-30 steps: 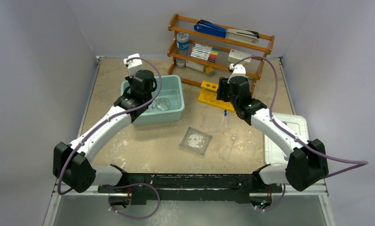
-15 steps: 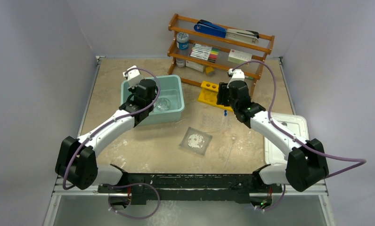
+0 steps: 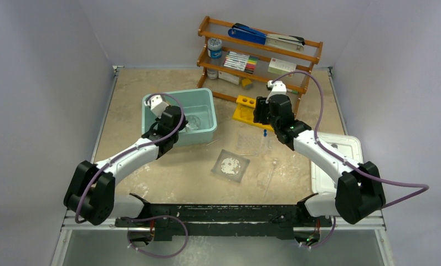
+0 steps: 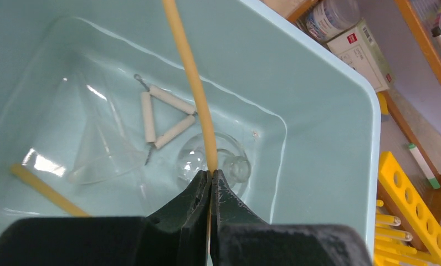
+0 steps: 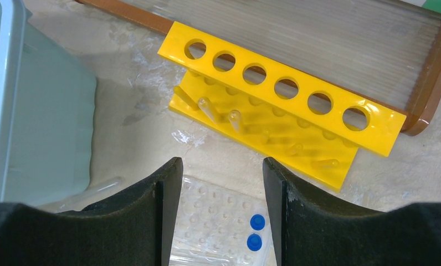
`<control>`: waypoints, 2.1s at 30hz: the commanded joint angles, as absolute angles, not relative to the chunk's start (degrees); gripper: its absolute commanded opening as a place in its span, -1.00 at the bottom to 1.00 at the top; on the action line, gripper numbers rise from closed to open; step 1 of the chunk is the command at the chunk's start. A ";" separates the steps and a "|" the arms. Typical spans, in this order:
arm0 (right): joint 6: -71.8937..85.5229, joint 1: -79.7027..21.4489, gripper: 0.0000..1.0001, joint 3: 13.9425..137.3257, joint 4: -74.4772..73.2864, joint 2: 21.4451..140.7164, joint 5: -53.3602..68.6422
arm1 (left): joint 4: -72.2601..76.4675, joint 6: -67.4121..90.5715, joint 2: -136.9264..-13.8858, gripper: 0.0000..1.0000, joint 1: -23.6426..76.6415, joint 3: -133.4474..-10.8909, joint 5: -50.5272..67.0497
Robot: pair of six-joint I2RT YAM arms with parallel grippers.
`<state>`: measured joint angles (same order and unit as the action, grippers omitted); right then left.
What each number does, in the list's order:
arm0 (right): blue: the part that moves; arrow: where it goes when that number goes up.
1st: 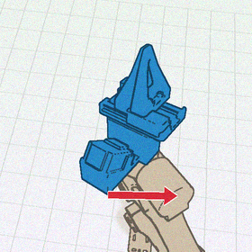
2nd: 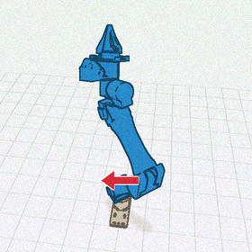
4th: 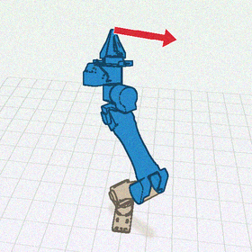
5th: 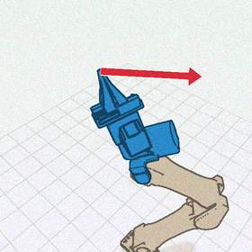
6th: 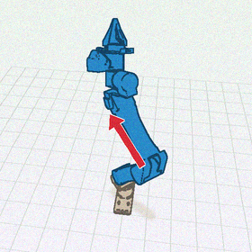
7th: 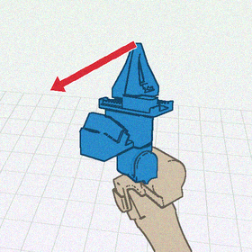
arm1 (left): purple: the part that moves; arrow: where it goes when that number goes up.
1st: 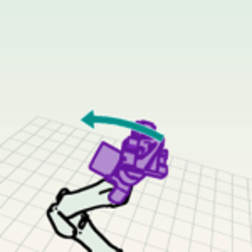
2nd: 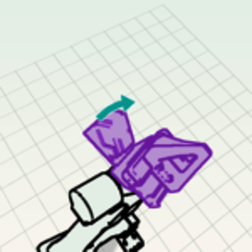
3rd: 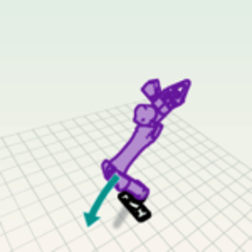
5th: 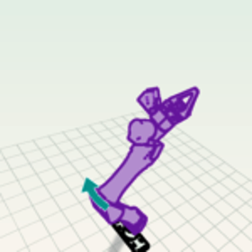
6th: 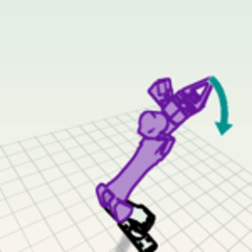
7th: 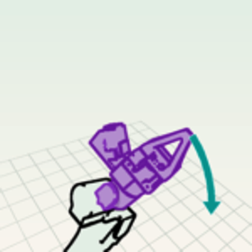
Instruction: Organize the chemistry lab equipment
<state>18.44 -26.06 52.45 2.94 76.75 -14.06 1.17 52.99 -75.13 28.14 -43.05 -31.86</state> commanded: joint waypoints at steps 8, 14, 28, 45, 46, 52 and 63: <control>17.27 -25.84 0.17 52.71 4.78 76.38 -14.72 | -1.29 51.64 -81.51 -0.59 27.87 -52.85 -28.72; 17.31 -25.83 0.16 52.48 5.05 76.71 -14.67 | -4.61 45.24 -80.37 0.09 27.95 -58.52 -27.88; 17.93 -25.79 0.17 52.78 5.37 77.91 -13.09 | -10.82 35.61 -80.94 -0.34 25.29 -67.71 -33.89; 16.93 -25.74 0.16 50.36 3.52 74.62 -15.39 | -3.14 41.03 -90.73 -0.59 20.47 -58.16 -28.28; 17.08 -25.81 0.17 50.44 3.48 74.58 -15.16 | -2.79 41.04 -90.83 -0.59 20.21 -57.93 -27.69; 17.05 -25.83 0.16 50.43 3.42 73.86 -14.94 | -0.78 44.01 -90.33 -0.59 18.31 -56.30 -21.44; 19.03 -25.79 0.16 48.77 2.75 71.17 -11.37 | 4.80 50.47 -90.42 -0.54 18.36 -51.15 -13.07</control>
